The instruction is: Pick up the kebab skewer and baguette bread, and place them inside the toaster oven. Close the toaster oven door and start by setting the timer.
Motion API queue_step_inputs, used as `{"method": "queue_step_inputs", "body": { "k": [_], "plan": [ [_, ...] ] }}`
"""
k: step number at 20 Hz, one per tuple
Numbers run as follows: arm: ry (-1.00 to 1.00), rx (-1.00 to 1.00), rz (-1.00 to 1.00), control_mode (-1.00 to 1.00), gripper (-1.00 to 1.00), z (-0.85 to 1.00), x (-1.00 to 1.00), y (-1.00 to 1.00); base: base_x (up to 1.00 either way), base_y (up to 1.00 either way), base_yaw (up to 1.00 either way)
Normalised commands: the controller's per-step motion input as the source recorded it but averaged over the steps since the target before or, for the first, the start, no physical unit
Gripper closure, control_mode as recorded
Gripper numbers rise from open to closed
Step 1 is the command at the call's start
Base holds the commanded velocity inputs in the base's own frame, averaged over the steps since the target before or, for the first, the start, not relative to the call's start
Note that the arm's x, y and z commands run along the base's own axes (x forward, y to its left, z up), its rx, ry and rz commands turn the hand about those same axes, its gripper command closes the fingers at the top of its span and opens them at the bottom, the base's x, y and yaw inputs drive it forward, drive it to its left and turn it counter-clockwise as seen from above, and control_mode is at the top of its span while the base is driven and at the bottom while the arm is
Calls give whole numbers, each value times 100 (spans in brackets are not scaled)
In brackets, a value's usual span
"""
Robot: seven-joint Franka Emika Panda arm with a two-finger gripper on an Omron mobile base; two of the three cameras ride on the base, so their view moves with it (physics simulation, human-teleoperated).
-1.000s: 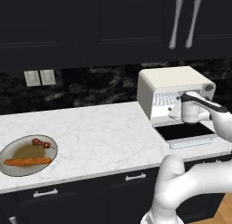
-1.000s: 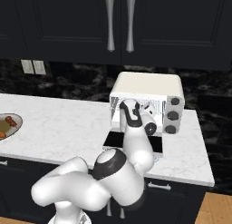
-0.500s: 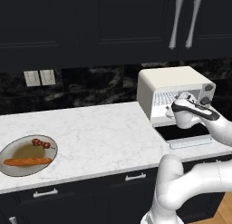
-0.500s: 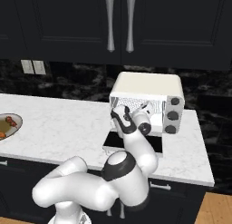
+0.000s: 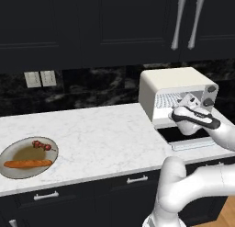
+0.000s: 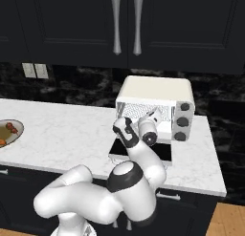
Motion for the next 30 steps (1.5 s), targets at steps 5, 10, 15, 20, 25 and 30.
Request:
{"method": "queue_step_inputs", "body": {
  "k": [5, 10, 15, 20, 25, 30],
  "plan": [
    [0, 0, 2, -100, 100, 0, -37, -12, 0, 0, 0],
    [0, 0, 0, -100, 100, 0, -62, -12, 0, 0, 0],
    [0, 0, 1, -100, 100, 8, -58, -22, 0, 0, 0],
    [0, 0, 4, -100, 100, 11, -63, -34, 0, 0, 0],
    [0, 0, 2, -100, 100, 9, -51, -15, 0, 0, 0],
    [0, 0, 1, -100, 100, 5, -36, -3, 0, 0, 0]
  ]
}}
